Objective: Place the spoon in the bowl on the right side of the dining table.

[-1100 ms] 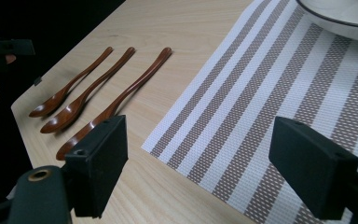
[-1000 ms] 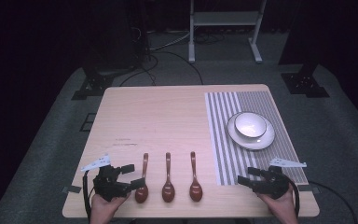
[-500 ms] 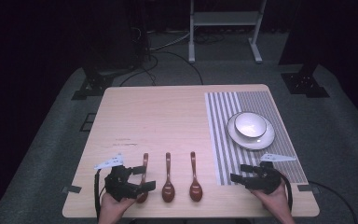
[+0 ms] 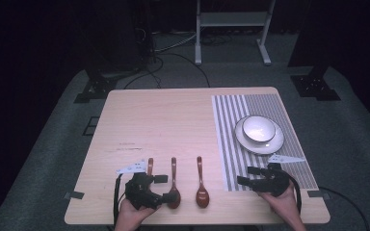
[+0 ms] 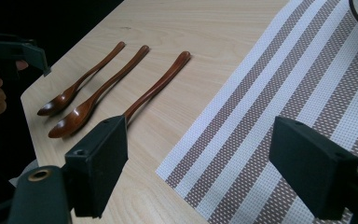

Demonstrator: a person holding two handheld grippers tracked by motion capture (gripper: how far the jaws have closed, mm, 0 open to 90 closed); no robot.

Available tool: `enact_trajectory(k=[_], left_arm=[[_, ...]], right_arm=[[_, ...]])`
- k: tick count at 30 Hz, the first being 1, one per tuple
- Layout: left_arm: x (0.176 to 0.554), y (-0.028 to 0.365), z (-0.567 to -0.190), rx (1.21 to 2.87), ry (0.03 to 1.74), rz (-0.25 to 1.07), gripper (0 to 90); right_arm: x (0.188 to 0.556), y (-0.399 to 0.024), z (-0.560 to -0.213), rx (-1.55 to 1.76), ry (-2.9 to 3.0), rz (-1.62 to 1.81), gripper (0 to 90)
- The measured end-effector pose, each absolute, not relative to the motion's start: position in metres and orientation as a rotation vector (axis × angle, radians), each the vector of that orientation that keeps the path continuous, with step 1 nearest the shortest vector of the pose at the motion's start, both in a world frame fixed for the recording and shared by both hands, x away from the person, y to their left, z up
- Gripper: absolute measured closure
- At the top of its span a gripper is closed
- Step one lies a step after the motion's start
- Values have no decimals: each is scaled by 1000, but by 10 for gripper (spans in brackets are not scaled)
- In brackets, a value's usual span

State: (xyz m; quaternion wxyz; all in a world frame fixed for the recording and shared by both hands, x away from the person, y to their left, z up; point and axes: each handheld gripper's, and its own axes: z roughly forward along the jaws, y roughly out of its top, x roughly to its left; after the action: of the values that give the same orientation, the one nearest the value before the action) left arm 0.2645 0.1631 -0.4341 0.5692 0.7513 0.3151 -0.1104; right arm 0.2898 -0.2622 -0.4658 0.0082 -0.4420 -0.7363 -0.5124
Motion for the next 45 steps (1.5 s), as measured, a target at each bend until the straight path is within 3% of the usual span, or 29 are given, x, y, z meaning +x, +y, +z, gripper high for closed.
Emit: enact_trajectory(k=[18,45], left_arm=[[263,107,-444,1837,654,-381,0],[254,74,-463,1926,627,-510,0]], right_arm=[[292,-263,-463,-1379,-2302,-1601,184],[300,-252,-457,-1339,-2338,-1578,186]])
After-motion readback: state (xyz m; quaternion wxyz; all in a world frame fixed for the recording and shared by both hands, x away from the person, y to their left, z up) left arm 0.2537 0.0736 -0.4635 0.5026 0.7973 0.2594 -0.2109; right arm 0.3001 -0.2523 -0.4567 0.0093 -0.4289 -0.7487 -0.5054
